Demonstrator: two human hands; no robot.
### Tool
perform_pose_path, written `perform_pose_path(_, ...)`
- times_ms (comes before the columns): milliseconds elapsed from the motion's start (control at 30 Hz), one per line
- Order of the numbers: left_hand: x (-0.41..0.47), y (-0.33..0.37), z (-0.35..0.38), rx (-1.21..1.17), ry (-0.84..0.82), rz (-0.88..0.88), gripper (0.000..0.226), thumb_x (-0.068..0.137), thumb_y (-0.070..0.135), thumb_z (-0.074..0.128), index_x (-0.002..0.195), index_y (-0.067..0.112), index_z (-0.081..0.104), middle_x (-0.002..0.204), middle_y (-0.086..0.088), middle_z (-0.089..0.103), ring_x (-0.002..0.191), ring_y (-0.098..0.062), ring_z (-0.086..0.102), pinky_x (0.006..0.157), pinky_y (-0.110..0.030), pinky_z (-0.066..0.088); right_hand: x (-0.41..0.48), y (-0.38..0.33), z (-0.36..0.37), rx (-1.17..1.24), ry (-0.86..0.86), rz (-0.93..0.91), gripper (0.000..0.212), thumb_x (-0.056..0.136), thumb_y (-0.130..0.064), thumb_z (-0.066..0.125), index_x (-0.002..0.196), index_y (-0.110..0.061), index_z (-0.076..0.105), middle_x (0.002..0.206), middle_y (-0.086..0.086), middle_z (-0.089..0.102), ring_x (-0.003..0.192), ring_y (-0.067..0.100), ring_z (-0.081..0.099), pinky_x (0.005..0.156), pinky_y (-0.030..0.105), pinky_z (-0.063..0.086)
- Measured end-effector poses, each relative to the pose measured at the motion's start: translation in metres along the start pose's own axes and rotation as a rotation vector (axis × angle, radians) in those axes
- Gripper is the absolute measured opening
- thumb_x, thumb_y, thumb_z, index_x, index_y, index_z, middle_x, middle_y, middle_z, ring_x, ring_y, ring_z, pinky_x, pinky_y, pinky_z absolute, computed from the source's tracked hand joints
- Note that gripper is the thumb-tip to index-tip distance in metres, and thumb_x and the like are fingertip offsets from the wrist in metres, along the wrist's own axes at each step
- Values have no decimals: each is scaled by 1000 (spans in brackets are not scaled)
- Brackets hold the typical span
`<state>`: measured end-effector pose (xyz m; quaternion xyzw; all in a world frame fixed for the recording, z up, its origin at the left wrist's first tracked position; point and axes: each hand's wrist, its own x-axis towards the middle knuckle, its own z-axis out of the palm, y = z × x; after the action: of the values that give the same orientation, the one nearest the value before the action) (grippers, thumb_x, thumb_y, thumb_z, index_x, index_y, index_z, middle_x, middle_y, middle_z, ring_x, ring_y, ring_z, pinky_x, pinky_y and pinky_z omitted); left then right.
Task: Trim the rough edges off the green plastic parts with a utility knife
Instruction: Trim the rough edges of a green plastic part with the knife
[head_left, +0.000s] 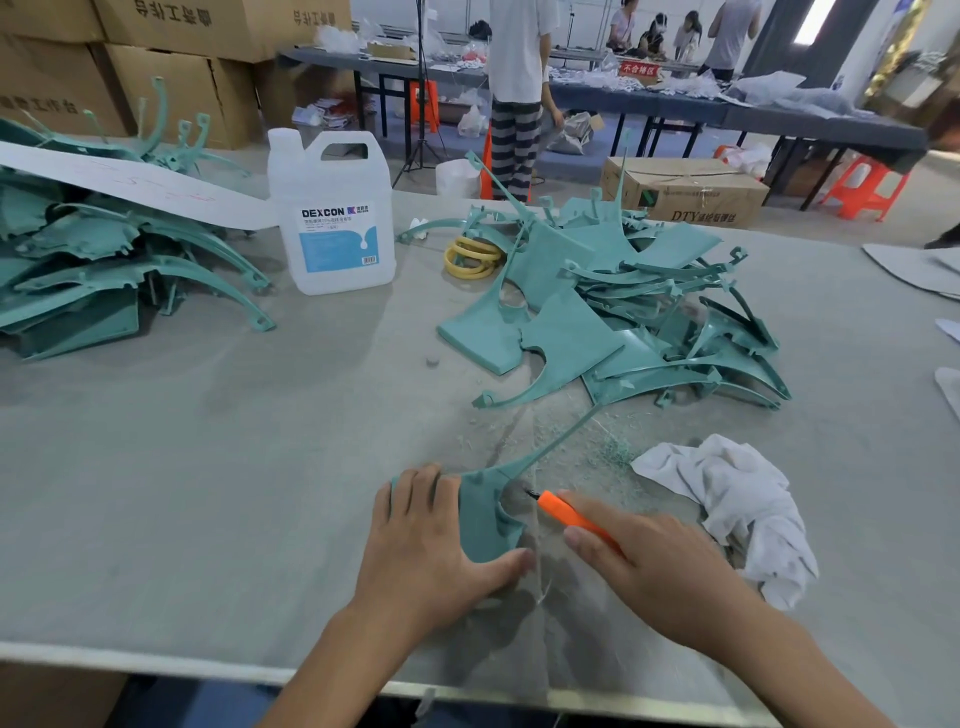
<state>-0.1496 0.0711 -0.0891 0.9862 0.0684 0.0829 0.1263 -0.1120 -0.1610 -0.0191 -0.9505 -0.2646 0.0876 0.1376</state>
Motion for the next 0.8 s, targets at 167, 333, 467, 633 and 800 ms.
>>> perform_pose_path(167, 0, 0, 1, -7, -2, -11, 117, 53, 106, 9, 129, 25, 45, 140, 3, 38, 135, -22, 30, 117, -43, 22, 0, 2, 3, 157, 0, 2, 35, 103, -58, 32, 137, -62, 32, 90, -15, 69, 83, 8, 63, 79, 30, 49)
perform_pose_path(333, 1, 0, 1, -1, -8, -12, 115, 54, 106, 11, 129, 25, 45, 141, 3, 37, 135, -22, 30, 117, -42, 21, 3, 5, 8, 208, 4, 7, 30, 103, -55, 37, 129, -70, 33, 91, -16, 69, 84, 6, 63, 77, 23, 47)
perform_pose_path(467, 0, 0, 1, 9, -24, -18, 111, 57, 104, 23, 131, 24, 44, 143, 1, 36, 137, -23, 27, 118, -43, 20, 6, 8, 3, 265, 7, 77, 28, 102, -53, 42, 126, -56, 57, 75, -27, 64, 75, -3, 63, 69, 12, 43)
perform_pose_path(633, 0, 0, 0, 12, -8, -1, 104, 61, 101, 27, 128, 24, 45, 139, 3, 37, 133, -22, 31, 116, -42, 22, 10, 5, -8, 225, 4, 117, 36, 101, -57, 41, 134, -55, 55, 70, -29, 66, 74, -5, 64, 70, 15, 45)
perform_pose_path(800, -1, 1, -1, 2, -21, -2, 103, 60, 101, 27, 129, 25, 41, 141, 3, 34, 136, -23, 27, 118, -43, 19, 11, 20, -44, 197, 244, 281, 45, 87, -79, 23, 118, -71, 54, 70, -21, 64, 65, -2, 57, 66, 18, 47)
